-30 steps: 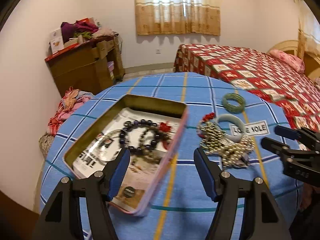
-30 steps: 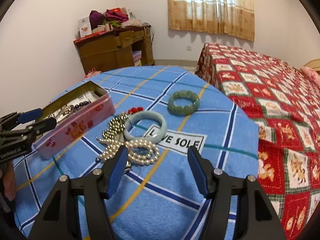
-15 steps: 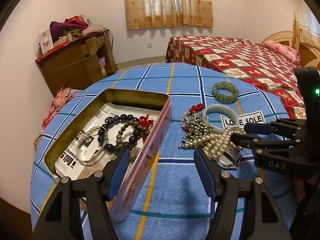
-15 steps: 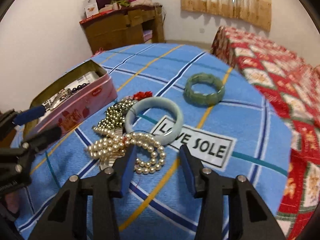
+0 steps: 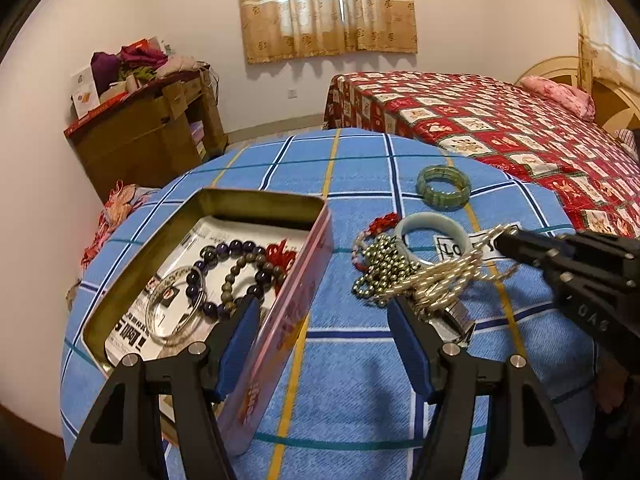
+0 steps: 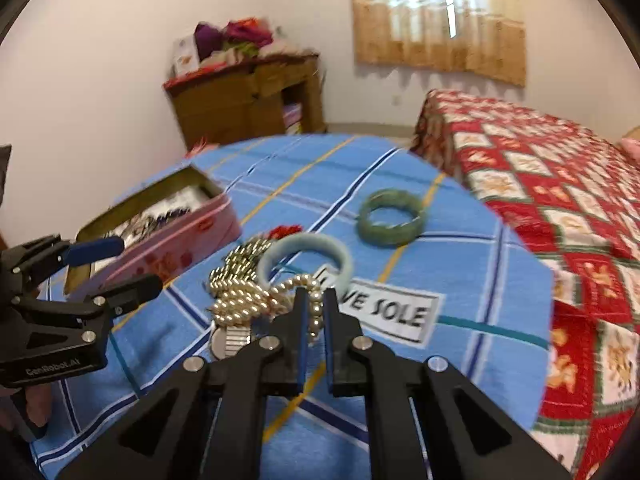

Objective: Organize jewelry
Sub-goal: 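Move both tools back to the pile, right tool reaching the pearl strand, then grasp the pearl strand with the right tool while the left tool grasps the gold bead chain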

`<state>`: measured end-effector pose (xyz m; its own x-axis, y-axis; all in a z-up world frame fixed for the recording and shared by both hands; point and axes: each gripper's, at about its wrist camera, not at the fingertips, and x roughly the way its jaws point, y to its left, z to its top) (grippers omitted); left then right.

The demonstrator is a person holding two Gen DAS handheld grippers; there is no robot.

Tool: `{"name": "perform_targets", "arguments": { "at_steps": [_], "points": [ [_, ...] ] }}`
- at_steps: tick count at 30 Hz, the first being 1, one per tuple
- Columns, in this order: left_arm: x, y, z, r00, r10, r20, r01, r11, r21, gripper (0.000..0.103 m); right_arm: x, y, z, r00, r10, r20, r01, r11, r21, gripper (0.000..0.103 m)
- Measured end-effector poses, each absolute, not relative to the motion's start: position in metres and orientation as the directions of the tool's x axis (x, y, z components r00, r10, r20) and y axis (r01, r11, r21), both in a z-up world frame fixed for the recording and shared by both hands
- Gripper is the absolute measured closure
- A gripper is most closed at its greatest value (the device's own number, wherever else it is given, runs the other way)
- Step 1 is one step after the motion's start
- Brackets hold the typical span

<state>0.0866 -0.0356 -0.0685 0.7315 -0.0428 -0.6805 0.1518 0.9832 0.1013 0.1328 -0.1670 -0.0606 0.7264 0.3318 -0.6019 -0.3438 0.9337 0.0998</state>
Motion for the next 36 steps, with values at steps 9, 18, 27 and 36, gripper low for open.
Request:
{"name": "perform_targets", "arguments": {
  "at_steps": [9, 18, 27, 36],
  "points": [
    [0.096, -0.049, -0.071, 0.728, -0.07, -0.682, 0.181, 0.979, 0.093, 0.037, 0.141, -0.186, -0.056, 0.768, 0.243, -0.593, -0.236, 0.967, 0.092, 0.095],
    [0.118, -0.061, -0.086, 0.684, -0.11, -0.721, 0.219, 0.974, 0.059, 0.062, 0.142, -0.182, -0.071, 0.753, 0.232, -0.616, -0.248, 0.967, 0.061, 0.095],
    [0.135, -0.064, -0.094, 0.66, -0.125, -0.741, 0.227, 0.973, 0.038, 0.062, 0.143, -0.18, -0.074, 0.735, 0.253, -0.629, -0.272, 0.96, 0.068, 0.095],
    [0.133, -0.076, -0.096, 0.656, -0.169, -0.736, 0.303, 0.952, 0.052, 0.093, 0.143, -0.176, -0.076, 0.726, 0.26, -0.636, -0.288, 0.956, 0.062, 0.095]
  ]
}}
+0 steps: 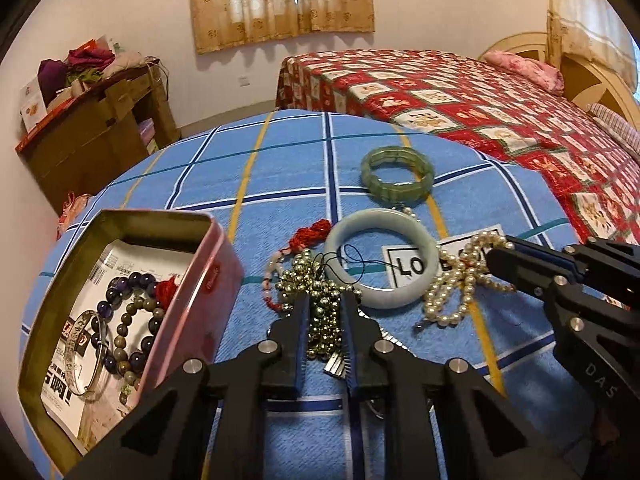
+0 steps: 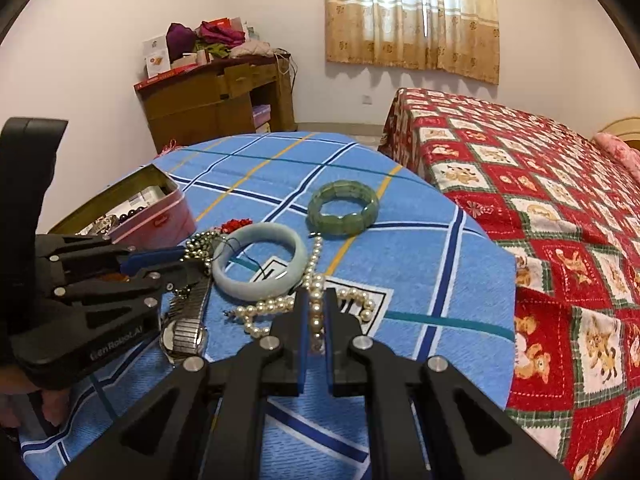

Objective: Organize jewelry
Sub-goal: 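Grasp the pearl strand with the right tool while the left tool grasps the gold bead chain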

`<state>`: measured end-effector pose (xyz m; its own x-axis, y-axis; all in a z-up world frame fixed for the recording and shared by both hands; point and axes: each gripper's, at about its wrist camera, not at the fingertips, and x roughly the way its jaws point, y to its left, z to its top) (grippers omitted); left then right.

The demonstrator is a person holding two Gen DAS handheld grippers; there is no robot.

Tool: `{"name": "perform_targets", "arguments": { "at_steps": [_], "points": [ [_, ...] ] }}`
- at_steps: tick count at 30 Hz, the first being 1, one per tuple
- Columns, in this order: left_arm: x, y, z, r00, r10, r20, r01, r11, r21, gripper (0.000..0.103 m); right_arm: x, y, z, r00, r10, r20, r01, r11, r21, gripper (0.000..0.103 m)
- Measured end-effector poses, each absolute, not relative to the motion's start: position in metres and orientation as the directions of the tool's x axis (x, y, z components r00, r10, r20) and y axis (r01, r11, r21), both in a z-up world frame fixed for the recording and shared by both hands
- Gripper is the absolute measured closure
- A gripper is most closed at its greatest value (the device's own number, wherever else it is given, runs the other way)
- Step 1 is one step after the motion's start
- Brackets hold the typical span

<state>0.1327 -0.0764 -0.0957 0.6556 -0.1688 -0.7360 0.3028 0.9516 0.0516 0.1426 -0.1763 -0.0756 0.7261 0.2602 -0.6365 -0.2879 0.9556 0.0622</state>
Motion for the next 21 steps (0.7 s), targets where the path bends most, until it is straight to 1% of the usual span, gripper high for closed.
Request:
{"name": "perform_targets", "arguments": {
  "at_steps": [5, 14, 21],
  "points": [
    [0.127, -0.06, -0.088, 0.677, -0.193, -0.71, 0.268, 0.963, -0.006, 0.094, 0.142, -0.177, -0.075, 0.731, 0.263, -0.63, -0.286, 0.956, 0.067, 0.095],
    [0.099, -0.047, -0.069, 0.71, -0.208, -0.673, 0.254, 0.967, -0.03, 0.094, 0.142, -0.179, -0.074, 0.735, 0.265, -0.625, -0.283, 0.956, 0.072, 0.095],
    [0.083, -0.035, -0.032, 0.758, -0.232, -0.61, 0.258, 0.965, -0.047, 0.094, 0.14, -0.18, -0.073, 0.74, 0.269, -0.616, -0.285, 0.956, 0.075, 0.095]
  ]
}}
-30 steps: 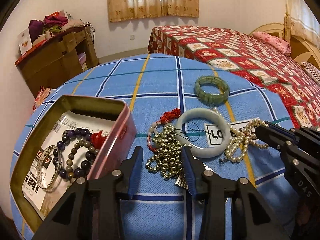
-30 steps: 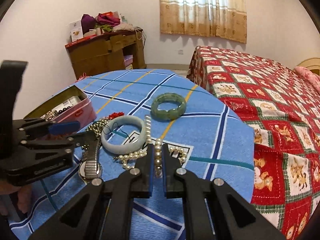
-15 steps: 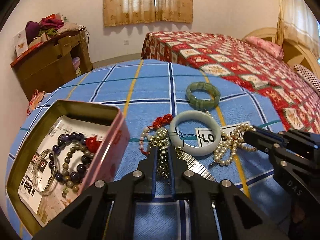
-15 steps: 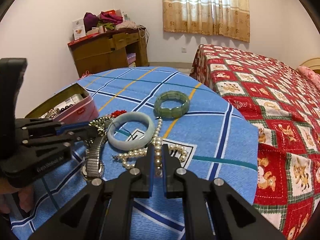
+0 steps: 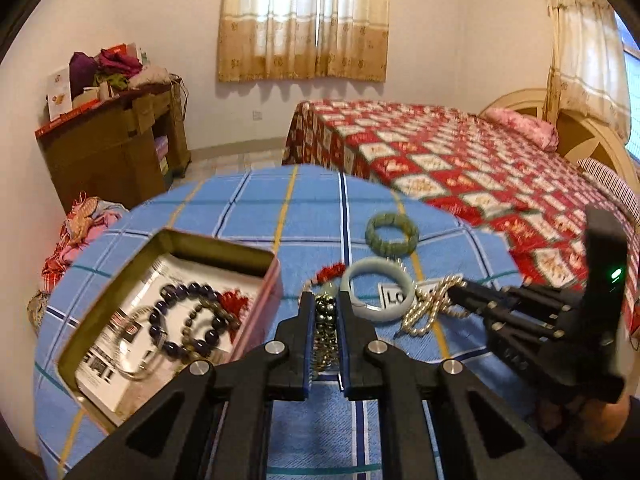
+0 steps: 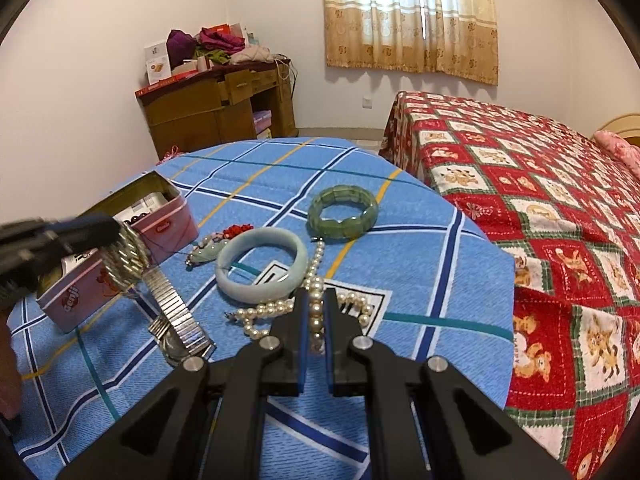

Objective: Organize jewelry
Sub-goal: 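Grasp the pearl strand with the right tool while the left tool grasps the gold bead chain, then carry the pearl strand and gold bead chain over the pink tin with both tools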

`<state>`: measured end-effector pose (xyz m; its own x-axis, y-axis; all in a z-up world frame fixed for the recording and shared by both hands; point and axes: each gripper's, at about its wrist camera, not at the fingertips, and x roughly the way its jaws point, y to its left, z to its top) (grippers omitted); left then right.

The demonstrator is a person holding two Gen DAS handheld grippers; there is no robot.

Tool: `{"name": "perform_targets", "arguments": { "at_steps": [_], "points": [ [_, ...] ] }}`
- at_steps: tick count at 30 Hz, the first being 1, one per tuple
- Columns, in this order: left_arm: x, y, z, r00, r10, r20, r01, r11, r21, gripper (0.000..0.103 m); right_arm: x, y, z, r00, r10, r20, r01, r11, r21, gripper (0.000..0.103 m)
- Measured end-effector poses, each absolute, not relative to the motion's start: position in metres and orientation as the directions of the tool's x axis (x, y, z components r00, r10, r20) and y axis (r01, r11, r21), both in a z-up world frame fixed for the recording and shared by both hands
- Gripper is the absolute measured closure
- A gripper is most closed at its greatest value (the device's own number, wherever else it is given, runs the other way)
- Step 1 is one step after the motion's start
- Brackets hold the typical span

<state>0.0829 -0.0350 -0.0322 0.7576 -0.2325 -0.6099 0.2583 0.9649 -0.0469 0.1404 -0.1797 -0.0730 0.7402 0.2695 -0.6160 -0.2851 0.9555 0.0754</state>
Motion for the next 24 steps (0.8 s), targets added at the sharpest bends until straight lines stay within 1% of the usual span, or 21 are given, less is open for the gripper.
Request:
{"name": "perform_targets", "arguments": {
  "at_steps": [7, 11, 24],
  "points": [
    [0.072, -0.025, -0.008, 0.791, -0.242, -0.562, 0.256, 0.965, -0.055, 0.094, 0.139, -0.182, -0.07, 0.751, 0.298, -0.589, -0.298, 0.949, 0.101, 0.095],
    [0.066, -0.015, 0.001, 0.805, -0.237, -0.543, 0.244, 0.968, -0.062, 0.094, 0.136, -0.177, -0.067, 0.753, 0.299, -0.586, -0.311, 0.947, 0.083, 0.095],
    [0.053, 0.015, 0.016, 0.834, -0.211, -0.51, 0.193, 0.977, -0.09, 0.094, 0.115, -0.165, -0.025, 0.776, 0.358, -0.52, -0.371, 0.925, 0.083, 0.095]
  ]
}}
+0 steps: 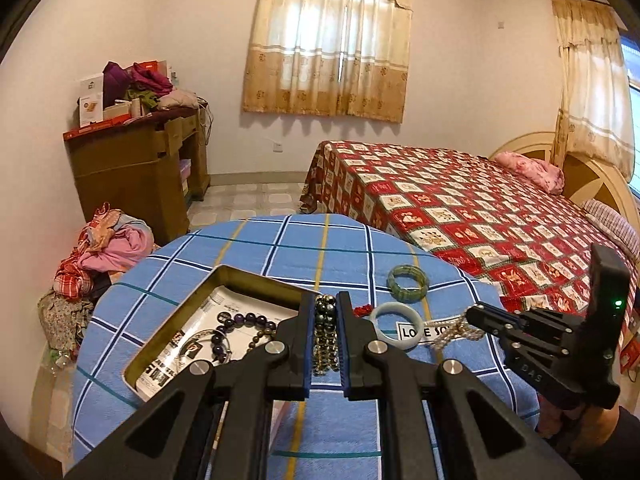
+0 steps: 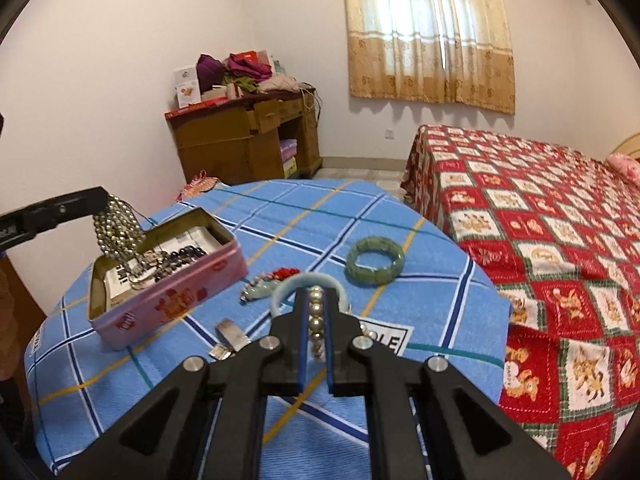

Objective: Organize jewelry
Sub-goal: 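Carry the pearl strand and gold bead chain over the pink tin with both tools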

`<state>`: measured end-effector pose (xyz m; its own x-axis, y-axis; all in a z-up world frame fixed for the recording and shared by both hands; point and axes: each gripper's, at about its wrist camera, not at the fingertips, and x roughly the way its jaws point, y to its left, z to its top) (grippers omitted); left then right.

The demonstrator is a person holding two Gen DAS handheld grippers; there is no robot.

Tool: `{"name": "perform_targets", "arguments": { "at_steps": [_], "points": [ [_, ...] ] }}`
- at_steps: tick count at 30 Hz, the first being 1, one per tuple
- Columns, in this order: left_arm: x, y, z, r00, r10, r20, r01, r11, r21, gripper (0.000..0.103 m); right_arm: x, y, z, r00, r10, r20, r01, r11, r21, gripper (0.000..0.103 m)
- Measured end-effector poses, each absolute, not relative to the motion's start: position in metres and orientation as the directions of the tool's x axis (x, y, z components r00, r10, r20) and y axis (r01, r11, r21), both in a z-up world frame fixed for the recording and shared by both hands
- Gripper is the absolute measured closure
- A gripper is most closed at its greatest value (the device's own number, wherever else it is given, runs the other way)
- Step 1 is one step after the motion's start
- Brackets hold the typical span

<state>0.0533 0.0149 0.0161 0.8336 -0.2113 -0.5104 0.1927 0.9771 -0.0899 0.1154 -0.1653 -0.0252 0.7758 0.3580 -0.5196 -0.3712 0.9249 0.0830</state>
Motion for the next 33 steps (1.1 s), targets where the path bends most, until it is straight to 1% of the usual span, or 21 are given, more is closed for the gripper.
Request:
{"name": "perform_targets", "arguments": {
  "at_steps": [8, 16, 20, 33],
  "points": [
    [0.045, 0.033, 0.029, 0.857, -0.184, -0.482, 0.16, 0.983, -0.091, 0.094, 0.11, -0.16, 0.001, 0.777, 0.405, -0.483, -0.416, 0.905, 0.088, 0.095],
    [0.046, 0.054, 0.031, 0.861, -0.151, -0.486, 0.109, 0.988, -0.113, 0.094, 0.115, -0.139, 0.02, 0.759, 0.448, -0.471, -0.478, 0.876, 0.064, 0.095],
    [0.045, 0.063, 0.035, 0.868, -0.143, -0.476, 0.101, 0.989, -0.112, 0.094, 0.119, -0.126, 0.032, 0.758, 0.464, -0.458, -0.506, 0.862, 0.036, 0.095],
    [0.06, 0.092, 0.031, 0.866, -0.117, -0.486, 0.067, 0.991, -0.118, 0.094, 0.124, -0.063, 0.061, 0.729, 0.539, -0.422, -0.613, 0.788, -0.054, 0.095]
  ]
}}
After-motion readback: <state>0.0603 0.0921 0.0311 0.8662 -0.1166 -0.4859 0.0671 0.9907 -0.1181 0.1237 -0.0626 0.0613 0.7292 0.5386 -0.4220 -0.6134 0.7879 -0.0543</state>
